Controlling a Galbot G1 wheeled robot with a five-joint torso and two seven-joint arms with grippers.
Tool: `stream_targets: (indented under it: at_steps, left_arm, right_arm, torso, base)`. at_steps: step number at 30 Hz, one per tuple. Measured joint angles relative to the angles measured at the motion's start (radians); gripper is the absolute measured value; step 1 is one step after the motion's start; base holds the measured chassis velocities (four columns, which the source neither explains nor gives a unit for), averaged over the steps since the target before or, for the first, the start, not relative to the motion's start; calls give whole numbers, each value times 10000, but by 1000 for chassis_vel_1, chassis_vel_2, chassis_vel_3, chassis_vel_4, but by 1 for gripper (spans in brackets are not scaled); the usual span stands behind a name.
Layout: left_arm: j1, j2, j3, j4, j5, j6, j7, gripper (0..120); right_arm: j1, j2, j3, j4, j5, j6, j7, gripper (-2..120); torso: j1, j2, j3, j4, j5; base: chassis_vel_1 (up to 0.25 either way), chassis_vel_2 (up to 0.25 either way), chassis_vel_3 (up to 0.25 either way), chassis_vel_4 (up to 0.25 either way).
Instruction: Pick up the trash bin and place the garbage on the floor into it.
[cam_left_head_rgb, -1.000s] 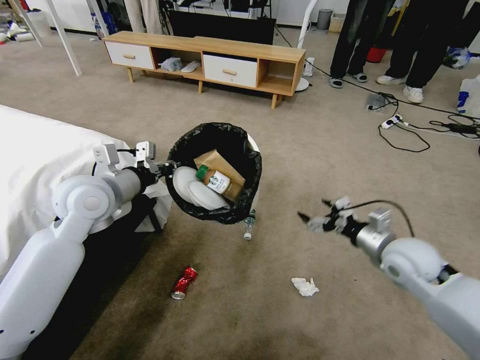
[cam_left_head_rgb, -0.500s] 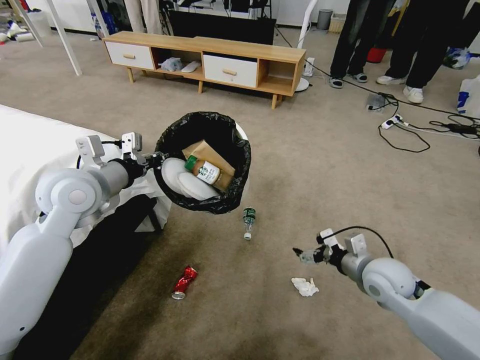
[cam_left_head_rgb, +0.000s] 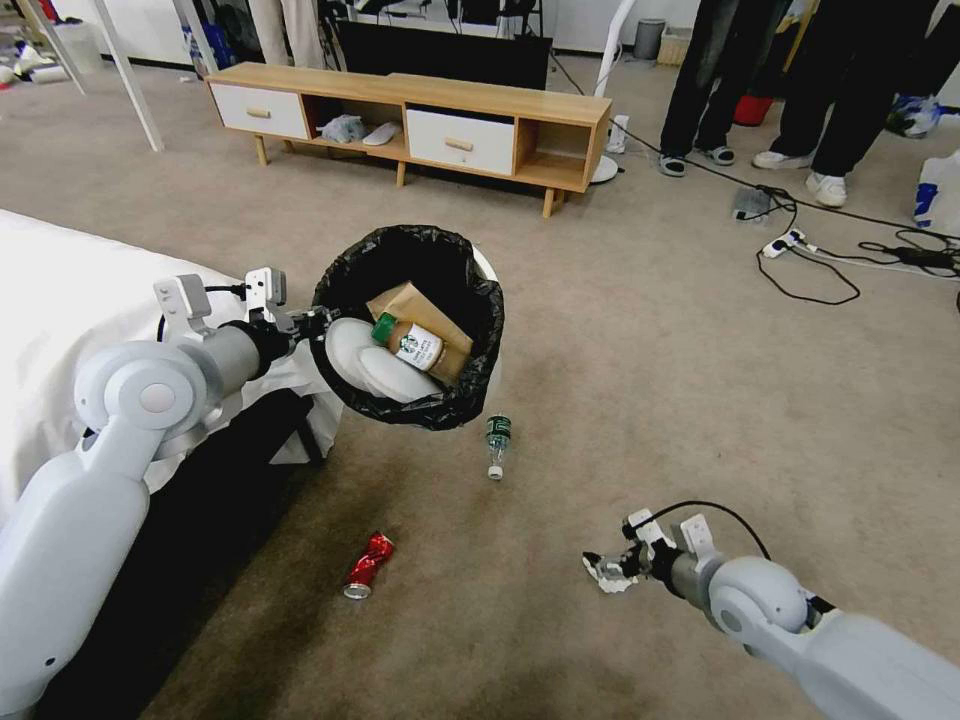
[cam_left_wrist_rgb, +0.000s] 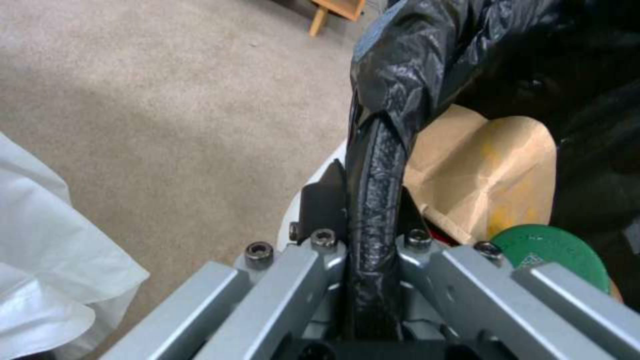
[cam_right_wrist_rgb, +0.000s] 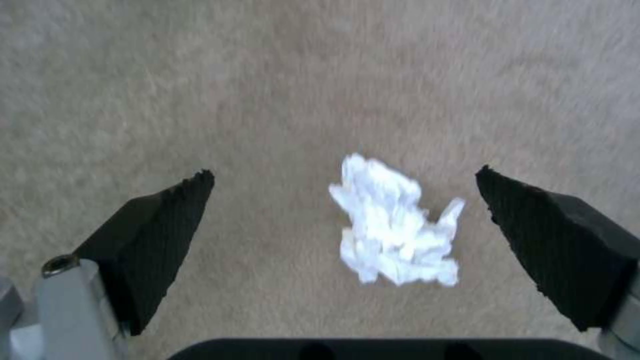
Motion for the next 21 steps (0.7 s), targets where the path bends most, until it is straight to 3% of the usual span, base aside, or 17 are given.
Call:
stream_targets:
  at_steps: [21]
  left_arm:
    - [-4,-26,-19,-29,-40,0,23,2]
  right_arm:
    - [358,814,-269,-1721,-514,615,-470,100]
  torso:
    - [0,-1,0,0,0]
  base:
    - [0,0,0,0]
